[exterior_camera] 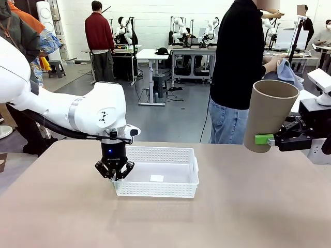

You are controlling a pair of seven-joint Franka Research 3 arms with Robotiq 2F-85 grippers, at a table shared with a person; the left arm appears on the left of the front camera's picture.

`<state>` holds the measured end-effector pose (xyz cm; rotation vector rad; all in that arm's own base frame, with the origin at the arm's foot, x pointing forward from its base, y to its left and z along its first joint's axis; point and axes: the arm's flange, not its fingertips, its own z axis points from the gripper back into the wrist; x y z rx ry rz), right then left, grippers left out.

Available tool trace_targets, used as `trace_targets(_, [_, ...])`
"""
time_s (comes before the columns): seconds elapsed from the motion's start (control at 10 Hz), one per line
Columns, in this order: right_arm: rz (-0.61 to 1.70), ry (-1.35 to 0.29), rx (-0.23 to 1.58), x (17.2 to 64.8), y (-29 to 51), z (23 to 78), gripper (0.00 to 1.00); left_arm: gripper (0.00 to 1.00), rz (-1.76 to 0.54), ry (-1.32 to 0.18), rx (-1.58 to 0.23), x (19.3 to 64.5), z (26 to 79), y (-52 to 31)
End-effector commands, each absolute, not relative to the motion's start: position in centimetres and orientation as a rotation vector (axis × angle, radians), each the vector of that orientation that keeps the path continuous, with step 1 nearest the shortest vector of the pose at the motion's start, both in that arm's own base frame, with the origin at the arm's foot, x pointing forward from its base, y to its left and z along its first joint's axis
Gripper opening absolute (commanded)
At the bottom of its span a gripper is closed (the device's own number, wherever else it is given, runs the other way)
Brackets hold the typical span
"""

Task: Clean and organize the cups into the basket.
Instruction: Pick up the Organizing basket and move it to the center of the table, then pick up the Reusable plastic cup from the right side of the table and place it inside the Organizing basket.

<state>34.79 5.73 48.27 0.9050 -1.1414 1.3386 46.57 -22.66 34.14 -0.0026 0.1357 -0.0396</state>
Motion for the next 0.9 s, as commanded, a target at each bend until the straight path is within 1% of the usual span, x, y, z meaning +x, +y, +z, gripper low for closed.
trace_targets(0.0, [1.349,-1.145,0.908,34.7,5.7,48.4,0.00,0.00,-0.044,0.137,0.000,46.5,34.0,-22.7])
trace_targets(0.1, [1.349,-1.145,0.908,34.7,5.7,48.4,0.00,0.00,-0.044,0.137,0.000,46.5,34.0,-22.7])
trace_targets(0.2, [1.339,-1.142,0.905,34.8,5.7,48.3,0.79,0.00,-0.044,0.137,0.000,46.5,34.0,-22.7])
trace_targets(0.3, [1.404,-1.140,0.850,34.7,6.9,50.5,0.79,0.00,-0.044,0.137,0.000,46.5,34.0,-22.7])
trace_targets(0.4, [1.470,-1.087,0.765,35.3,9.0,53.3,0.79,0.00,-0.044,0.137,0.000,46.5,34.0,-22.7])
trace_targets(0.5, [1.529,-0.951,0.683,36.0,12.1,56.3,0.79,0.00,-0.044,0.137,0.000,46.5,34.0,-22.7])
trace_targets(0.6, [1.569,-0.763,0.567,37.3,15.7,58.3,0.79,0.00,-0.044,0.137,0.000,46.5,34.0,-22.7])
trace_targets(0.7, [1.558,-0.558,0.440,38.8,18.3,57.7,0.79,0.00,-0.044,0.137,0.000,46.5,34.0,-22.7])
trace_targets(0.8, [1.534,-0.315,0.326,40.1,20.3,55.3,0.79,0.00,-0.044,0.137,0.000,46.5,34.0,-22.7])
